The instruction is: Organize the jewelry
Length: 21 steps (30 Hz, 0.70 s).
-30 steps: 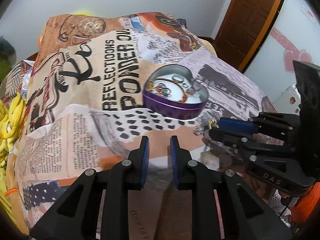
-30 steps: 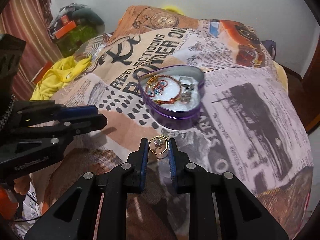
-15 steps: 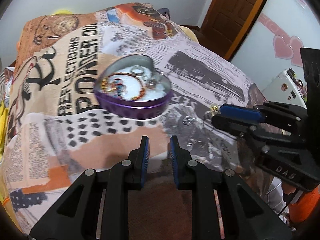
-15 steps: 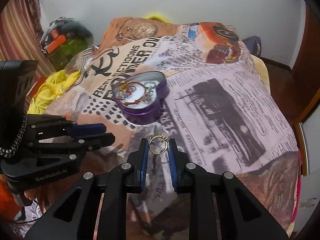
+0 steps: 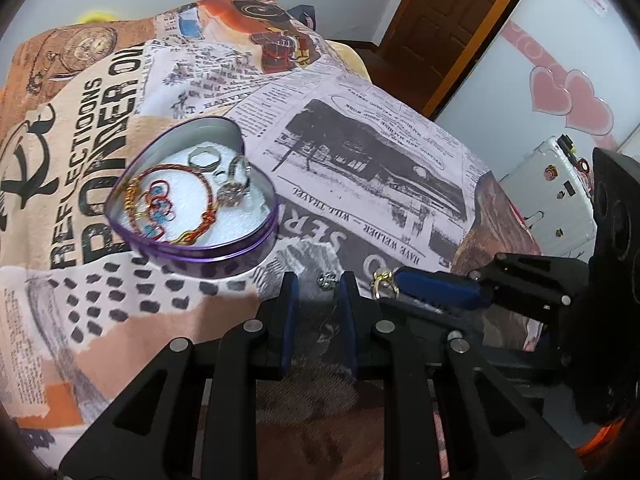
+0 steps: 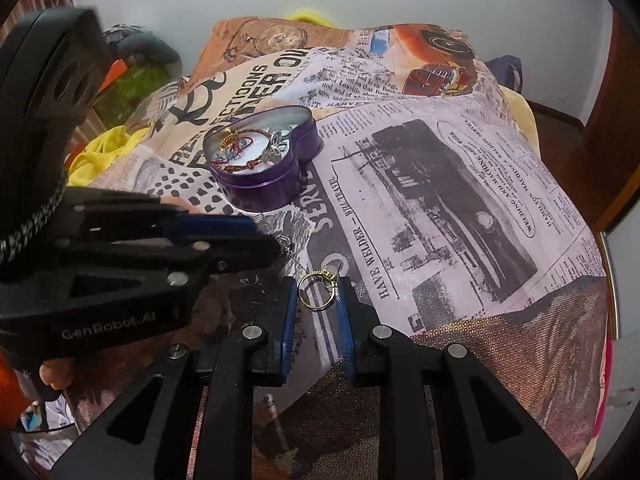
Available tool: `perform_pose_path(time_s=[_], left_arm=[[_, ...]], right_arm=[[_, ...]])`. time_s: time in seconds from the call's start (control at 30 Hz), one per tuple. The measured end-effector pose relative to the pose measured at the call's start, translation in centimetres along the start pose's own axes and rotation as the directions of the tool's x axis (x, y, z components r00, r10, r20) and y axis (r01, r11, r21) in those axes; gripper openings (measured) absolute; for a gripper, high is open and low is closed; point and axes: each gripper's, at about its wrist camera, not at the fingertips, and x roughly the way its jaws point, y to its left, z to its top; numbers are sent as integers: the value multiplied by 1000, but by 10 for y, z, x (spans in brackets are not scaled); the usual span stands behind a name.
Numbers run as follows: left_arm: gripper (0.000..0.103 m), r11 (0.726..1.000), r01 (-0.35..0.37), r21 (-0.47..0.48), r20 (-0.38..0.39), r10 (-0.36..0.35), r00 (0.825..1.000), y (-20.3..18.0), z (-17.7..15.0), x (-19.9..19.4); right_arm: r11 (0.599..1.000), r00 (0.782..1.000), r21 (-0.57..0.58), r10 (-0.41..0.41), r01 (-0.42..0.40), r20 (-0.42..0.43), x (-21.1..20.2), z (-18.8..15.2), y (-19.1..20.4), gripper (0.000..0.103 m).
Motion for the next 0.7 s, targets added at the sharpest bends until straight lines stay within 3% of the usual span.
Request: perform_pose_path(time_s=[0.13,0.2,0.7], left_arm=[[20,1000,-1,21,-7,1,1000,-5,0,7],[8,1000,-5,29,-2,5,1000,-5,0,8],[8,1000,18,10,61,-18,998,2,-13,-24]], right_arm=[[1000,1000,1,6,-6,1,0,-1,-2,18],[1000,1000,2,8,-8,1,0,-1,-3,18],[1000,999,-27,14,-13,48,-12,0,10,18]])
